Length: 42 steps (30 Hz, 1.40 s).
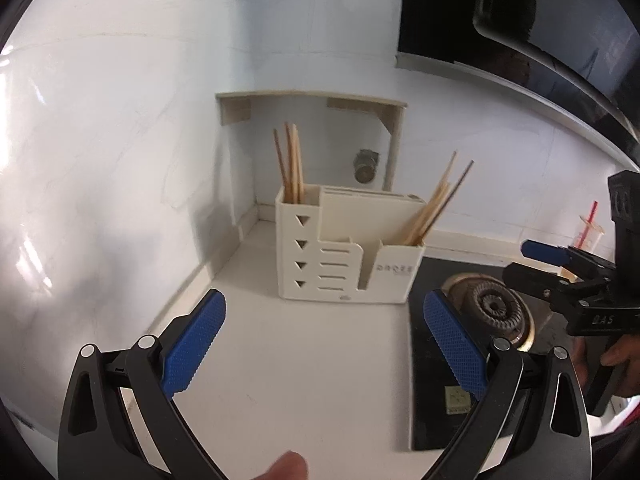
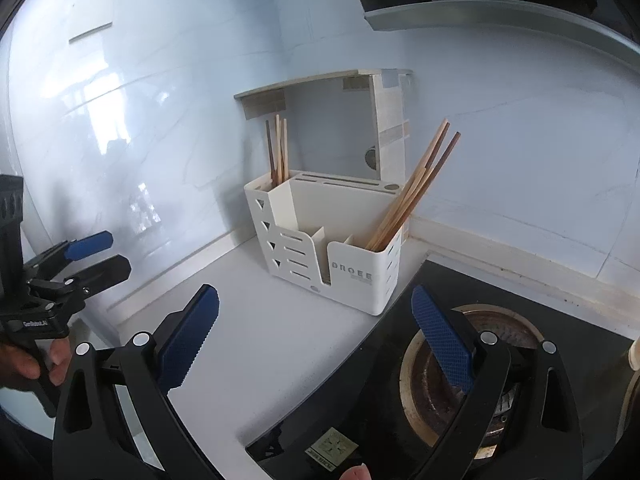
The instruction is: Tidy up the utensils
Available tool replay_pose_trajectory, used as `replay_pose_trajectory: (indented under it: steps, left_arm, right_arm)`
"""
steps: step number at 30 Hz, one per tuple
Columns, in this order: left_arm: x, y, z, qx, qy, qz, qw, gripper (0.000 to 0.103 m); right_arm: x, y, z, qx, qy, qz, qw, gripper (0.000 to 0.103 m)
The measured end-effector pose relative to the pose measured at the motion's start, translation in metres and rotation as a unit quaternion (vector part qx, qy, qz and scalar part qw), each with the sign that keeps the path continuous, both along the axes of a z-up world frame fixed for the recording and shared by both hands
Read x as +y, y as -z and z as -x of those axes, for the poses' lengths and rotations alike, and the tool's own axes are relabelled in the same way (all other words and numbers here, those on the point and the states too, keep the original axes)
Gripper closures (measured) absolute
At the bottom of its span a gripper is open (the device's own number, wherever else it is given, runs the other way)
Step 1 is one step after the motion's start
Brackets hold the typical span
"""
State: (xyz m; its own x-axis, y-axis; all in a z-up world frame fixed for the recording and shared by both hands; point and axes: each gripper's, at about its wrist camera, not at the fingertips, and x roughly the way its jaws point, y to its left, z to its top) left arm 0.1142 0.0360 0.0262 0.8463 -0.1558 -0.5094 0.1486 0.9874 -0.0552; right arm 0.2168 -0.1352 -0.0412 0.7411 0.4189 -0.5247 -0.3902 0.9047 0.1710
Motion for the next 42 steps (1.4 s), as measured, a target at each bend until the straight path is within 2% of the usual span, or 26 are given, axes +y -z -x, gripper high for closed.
replay_pose_trajectory:
  steps: [6,11,19,32,42]
  left_arm:
    - [-0.0027,0.0062,0.0023,0.007,0.003,0.002,1.0000,0.006]
    - [-0.0097,0.0070,0.0035,-0.003,0.008,-0.021,0.9997,0.006]
    - [-0.0074,0.0114,0.0006,0.022,0.008,-0.006,0.9997,0.005]
    - [-0.0028,0.0063,0.0031,0.010,0.010,-0.003,0.9999,0.006]
    - [-0.0048,0.0083,0.0058,0.016,0.013,0.001,0.9998,0.006]
  right_arm:
    - [0.0005,0.0034,0.0028,0.004,-0.002,0.001,1.000,0.005]
    - [0.0009,0.0061,0.0040,0.007,-0.004,0.003,1.000,0.005]
    - [-0.0019,0.0098,0.0037,0.016,0.002,-0.004,1.000,0.005]
    - [-0.0016,0.0068,0.0019,0.017,0.001,-0.009,1.000,0.005]
    - [-0.0007,0.0065,0.0036,0.019,0.001,-0.005,1.000,0.005]
